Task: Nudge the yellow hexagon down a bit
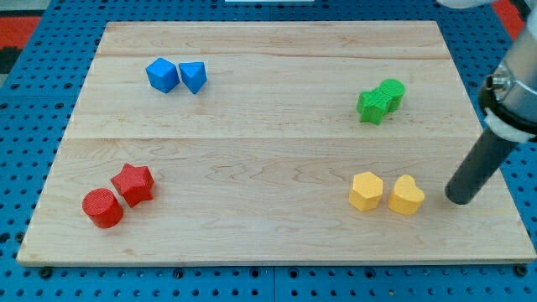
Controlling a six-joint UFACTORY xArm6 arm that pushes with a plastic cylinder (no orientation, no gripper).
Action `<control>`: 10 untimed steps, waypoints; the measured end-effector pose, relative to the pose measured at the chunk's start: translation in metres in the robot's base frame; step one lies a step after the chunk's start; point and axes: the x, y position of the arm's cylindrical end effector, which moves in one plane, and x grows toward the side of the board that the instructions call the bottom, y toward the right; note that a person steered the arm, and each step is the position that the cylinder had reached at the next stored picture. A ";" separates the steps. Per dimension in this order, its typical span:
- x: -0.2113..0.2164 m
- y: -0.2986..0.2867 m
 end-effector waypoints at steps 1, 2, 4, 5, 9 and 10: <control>-0.002 -0.045; -0.002 -0.057; 0.009 -0.004; 0.006 -0.003; -0.078 -0.051; -0.068 -0.129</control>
